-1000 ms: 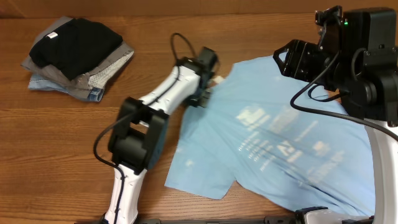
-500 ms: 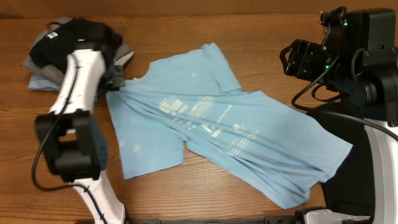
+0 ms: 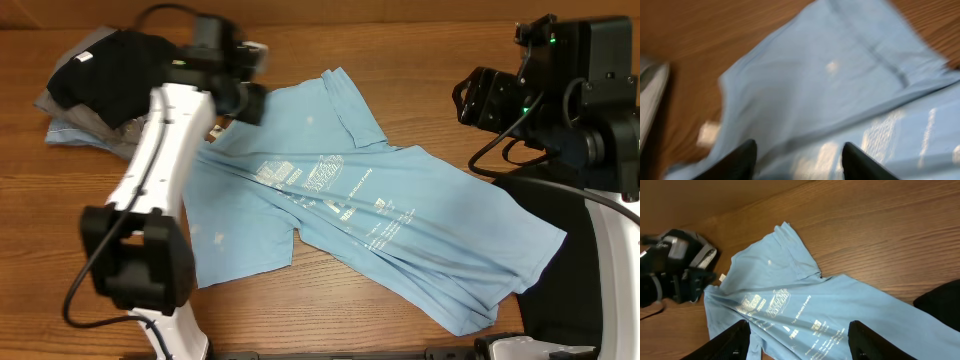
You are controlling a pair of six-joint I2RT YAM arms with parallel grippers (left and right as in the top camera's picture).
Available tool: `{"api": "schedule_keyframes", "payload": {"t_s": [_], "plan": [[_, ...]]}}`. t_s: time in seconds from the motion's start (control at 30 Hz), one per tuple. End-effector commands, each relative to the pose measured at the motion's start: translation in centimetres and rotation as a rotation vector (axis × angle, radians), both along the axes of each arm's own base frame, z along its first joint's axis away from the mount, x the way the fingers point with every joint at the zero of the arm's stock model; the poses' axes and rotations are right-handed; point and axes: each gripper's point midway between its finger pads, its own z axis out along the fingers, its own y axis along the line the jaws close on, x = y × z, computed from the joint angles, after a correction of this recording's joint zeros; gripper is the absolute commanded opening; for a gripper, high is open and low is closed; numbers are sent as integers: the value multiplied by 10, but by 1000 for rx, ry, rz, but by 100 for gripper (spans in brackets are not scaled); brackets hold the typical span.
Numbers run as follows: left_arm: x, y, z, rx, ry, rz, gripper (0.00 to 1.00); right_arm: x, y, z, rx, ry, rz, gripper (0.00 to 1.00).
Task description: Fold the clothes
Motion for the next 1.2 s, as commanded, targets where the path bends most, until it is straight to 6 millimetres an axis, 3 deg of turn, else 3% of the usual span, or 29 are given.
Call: {"api": "schedule_keyframes", "payload": {"t_s": [0.0, 0.17, 0.27, 0.43, 0.5, 0.63, 0.67, 0.73, 0.87, 1.0, 1.03, 1.17], "plan": [[9, -40, -37, 6, 10, -129, 70, 0, -3, 3, -9, -7, -5, 67], [22, -73, -85, 8, 11, -182, 72, -7, -2, -1, -3, 26, 0, 67], [26, -80, -113, 12, 26, -191, 69, -9, -2, -3, -3, 38, -3, 66], [32, -79, -142, 31, 39, -184, 63, -9, -1, -3, 2, 42, -4, 65], [36, -71, -150, 75, 34, -162, 54, -10, -2, -4, 11, 49, -16, 65], [43, -47, -168, 198, 24, -101, 11, -11, -2, -4, 14, 54, -22, 62], [45, -37, -174, 240, 24, -78, 4, -11, -2, -4, 17, 55, -25, 62], [53, -14, -180, 317, 9, -12, 4, -11, -2, -4, 19, 56, -27, 62], [75, 39, -178, 364, -39, 197, 4, -12, -2, -5, 18, 62, -27, 62], [94, 90, -156, 284, -53, 407, 4, -13, -2, -9, 14, 79, -28, 63], [101, 99, -145, 226, -44, 426, 4, -12, -3, -12, 6, 90, -33, 63], [116, 101, -105, 69, -25, 397, 4, -6, -10, -28, -36, 135, -60, 64]]}}
